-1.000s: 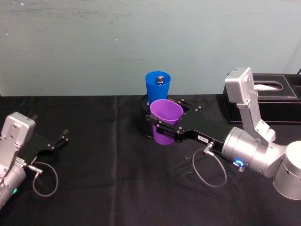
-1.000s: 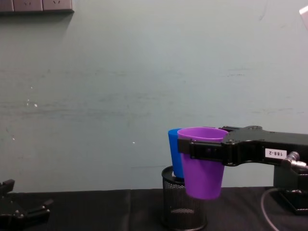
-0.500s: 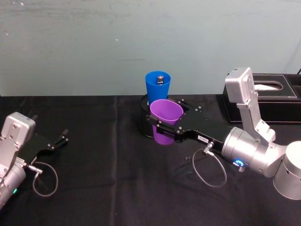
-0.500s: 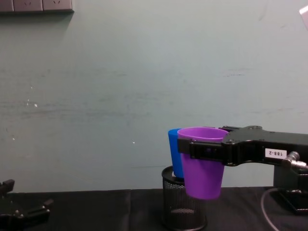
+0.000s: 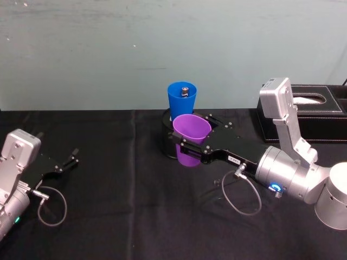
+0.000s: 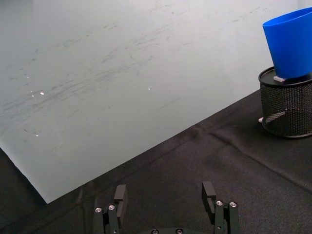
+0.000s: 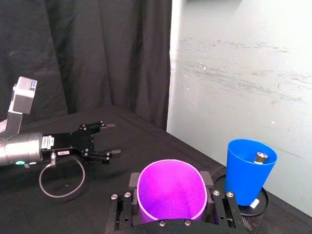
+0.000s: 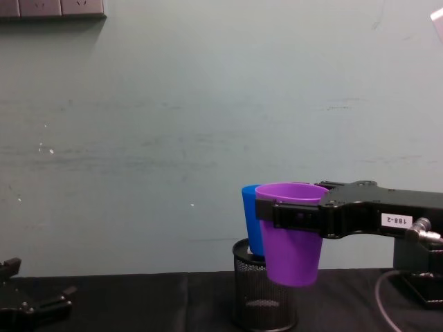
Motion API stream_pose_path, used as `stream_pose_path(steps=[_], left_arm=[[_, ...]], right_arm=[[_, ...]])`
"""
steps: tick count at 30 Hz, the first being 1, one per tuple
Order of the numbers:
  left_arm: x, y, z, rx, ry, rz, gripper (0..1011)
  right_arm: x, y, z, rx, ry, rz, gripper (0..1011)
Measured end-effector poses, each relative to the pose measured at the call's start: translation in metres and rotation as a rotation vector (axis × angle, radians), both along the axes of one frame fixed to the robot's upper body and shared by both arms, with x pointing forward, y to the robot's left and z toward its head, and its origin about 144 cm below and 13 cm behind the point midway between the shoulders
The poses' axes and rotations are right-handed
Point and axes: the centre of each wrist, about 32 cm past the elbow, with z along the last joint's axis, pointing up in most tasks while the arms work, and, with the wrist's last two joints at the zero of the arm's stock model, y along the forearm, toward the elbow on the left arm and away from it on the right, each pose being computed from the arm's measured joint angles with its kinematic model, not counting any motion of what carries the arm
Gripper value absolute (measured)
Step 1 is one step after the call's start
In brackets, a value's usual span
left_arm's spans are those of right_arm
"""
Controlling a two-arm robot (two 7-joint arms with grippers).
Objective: Pick up one cup with a gripper and tap it against the other cup.
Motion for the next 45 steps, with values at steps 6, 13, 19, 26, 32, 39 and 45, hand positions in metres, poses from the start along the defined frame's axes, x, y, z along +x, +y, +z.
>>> stream_pose_path(steps=[6, 13, 19, 26, 32, 39, 45], left_arm=[[0.0000, 0.0000, 0.0000, 0.000, 0.000, 0.000, 1000], [0.0000, 0.0000, 0.0000, 0.000, 0.000, 0.000, 1000], [0.0000, 0.0000, 0.0000, 0.000, 0.000, 0.000, 1000], [0.0000, 0.0000, 0.0000, 0.000, 0.000, 0.000, 1000], [0.0000, 0.0000, 0.0000, 0.000, 0.000, 0.000, 1000], [0.0000, 0.0000, 0.0000, 0.000, 0.000, 0.000, 1000], [0.0000, 0.0000, 0.0000, 0.000, 0.000, 0.000, 1000]], right_arm=[[0.0000, 0.0000, 0.0000, 0.000, 0.000, 0.000, 741], [0.0000, 0.0000, 0.0000, 0.000, 0.000, 0.000, 741], [0.0000, 0.0000, 0.0000, 0.000, 0.000, 0.000, 741], [0.0000, 0.0000, 0.0000, 0.000, 0.000, 0.000, 741], [0.0000, 0.0000, 0.0000, 0.000, 0.000, 0.000, 742], [0.0000, 0.0000, 0.0000, 0.000, 0.000, 0.000, 742], [0.0000, 0.0000, 0.0000, 0.000, 0.000, 0.000, 742]])
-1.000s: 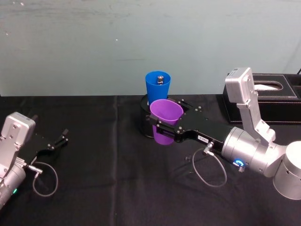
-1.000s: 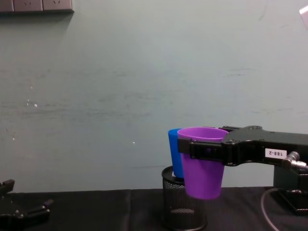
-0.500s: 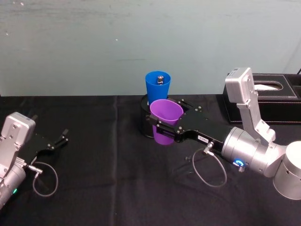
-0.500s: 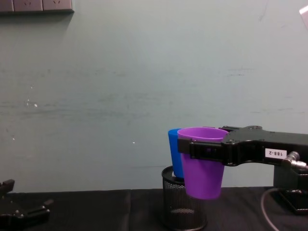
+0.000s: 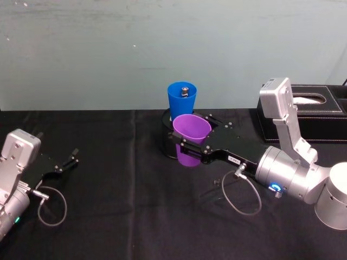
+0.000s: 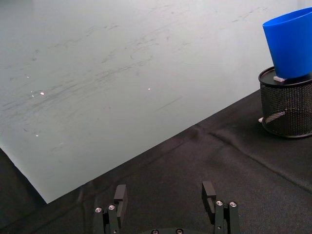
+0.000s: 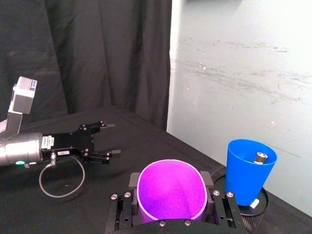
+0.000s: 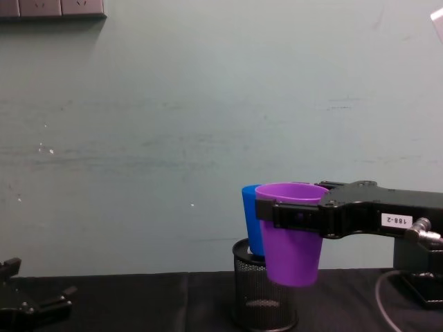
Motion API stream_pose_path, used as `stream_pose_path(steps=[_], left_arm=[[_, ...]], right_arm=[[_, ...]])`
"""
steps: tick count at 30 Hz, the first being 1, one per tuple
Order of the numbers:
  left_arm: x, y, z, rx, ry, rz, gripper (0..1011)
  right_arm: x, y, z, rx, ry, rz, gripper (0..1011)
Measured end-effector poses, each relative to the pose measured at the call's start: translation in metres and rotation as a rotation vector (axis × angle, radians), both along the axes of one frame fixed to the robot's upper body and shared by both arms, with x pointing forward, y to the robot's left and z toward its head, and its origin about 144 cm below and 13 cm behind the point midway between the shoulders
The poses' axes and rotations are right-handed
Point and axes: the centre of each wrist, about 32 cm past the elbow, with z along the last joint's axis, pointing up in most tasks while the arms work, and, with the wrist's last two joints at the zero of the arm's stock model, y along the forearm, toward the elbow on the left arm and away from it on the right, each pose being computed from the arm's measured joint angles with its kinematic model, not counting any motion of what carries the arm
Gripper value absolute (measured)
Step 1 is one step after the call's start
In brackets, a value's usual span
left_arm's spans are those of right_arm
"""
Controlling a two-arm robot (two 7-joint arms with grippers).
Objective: Pick up one cup with a gripper and tap it against the other cup.
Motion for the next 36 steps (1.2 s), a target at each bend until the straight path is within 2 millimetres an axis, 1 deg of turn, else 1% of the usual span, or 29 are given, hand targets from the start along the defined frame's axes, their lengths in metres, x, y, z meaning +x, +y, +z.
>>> stream_pose_path(steps=[36], left_arm=[[0.0000, 0.0000, 0.0000, 0.000, 0.000, 0.000, 1000]], right_arm=[[0.0000, 0.0000, 0.0000, 0.000, 0.000, 0.000, 741]])
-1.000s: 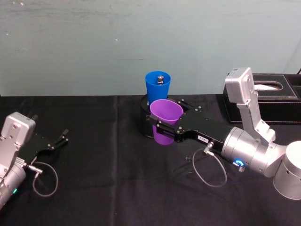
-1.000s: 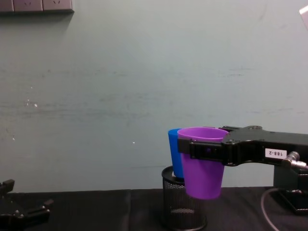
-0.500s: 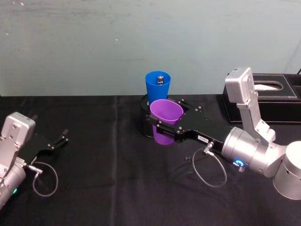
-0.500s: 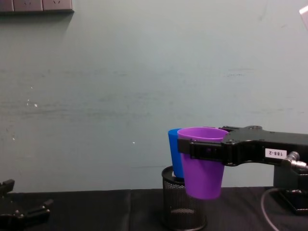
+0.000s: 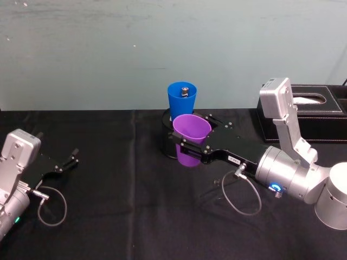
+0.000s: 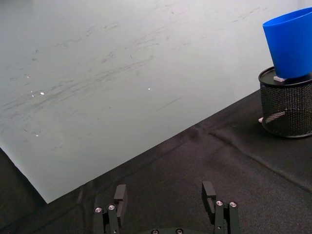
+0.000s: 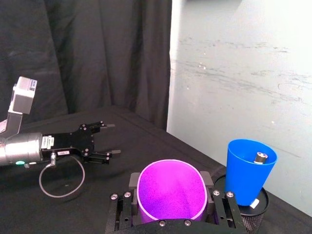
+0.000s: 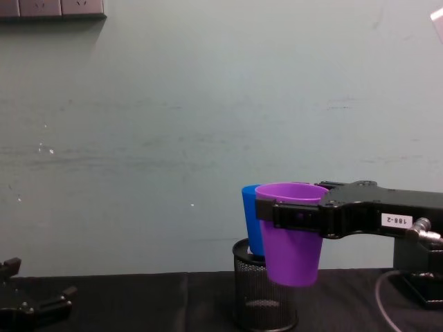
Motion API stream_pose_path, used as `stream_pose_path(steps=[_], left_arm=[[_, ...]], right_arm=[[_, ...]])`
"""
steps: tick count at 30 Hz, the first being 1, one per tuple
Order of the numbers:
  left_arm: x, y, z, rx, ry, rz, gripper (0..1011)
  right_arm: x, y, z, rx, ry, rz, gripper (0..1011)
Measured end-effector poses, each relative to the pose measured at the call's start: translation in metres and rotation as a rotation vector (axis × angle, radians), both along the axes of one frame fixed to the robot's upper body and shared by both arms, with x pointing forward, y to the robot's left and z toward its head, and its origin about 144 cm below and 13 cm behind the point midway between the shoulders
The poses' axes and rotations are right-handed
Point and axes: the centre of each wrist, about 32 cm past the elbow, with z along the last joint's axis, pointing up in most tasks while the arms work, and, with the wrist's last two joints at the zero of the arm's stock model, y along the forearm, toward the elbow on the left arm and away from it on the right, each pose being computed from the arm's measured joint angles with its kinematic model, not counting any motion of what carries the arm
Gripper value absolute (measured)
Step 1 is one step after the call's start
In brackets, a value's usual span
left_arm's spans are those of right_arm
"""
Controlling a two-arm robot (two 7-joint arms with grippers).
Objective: Pick up one cup with a gripper and tap it against the other cup.
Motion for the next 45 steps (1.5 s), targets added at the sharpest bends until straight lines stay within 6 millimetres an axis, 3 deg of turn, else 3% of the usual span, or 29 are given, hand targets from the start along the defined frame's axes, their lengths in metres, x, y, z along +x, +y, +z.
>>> stream_pose_path(steps=[45], left_arm=[[0.0000, 0.0000, 0.0000, 0.000, 0.000, 0.000, 1000]], right_arm=[[0.0000, 0.0000, 0.0000, 0.000, 0.000, 0.000, 741]])
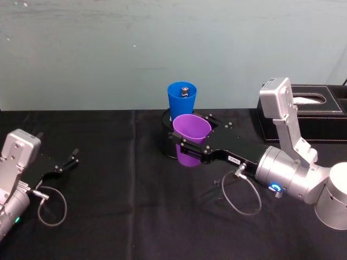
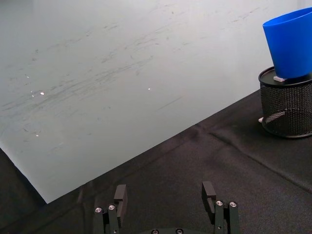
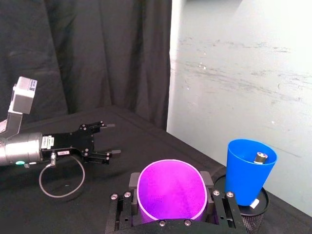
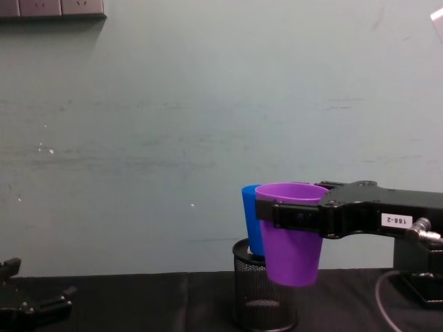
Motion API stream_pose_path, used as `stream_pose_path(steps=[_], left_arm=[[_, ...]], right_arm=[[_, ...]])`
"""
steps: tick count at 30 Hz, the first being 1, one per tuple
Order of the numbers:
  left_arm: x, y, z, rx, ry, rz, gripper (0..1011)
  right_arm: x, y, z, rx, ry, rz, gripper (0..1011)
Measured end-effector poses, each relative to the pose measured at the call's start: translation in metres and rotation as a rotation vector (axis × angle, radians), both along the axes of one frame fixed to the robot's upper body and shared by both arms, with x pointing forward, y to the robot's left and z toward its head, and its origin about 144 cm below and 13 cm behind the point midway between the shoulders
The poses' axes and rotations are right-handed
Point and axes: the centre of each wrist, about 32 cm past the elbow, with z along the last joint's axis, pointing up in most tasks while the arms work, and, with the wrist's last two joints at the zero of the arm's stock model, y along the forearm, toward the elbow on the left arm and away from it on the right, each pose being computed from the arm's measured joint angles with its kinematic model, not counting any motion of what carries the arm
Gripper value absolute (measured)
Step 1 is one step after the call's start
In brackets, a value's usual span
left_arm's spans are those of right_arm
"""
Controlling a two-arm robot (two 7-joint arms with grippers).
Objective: Pick up one cup with a gripper and tap it against the other cup.
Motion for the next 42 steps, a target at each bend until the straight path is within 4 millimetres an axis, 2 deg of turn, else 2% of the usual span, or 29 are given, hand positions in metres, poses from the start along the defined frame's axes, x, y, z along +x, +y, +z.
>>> stream_pose_path(steps=[42], left_arm=[[0.0000, 0.0000, 0.0000, 0.000, 0.000, 0.000, 1000]], right_arm=[[0.0000, 0.0000, 0.0000, 0.000, 0.000, 0.000, 741]])
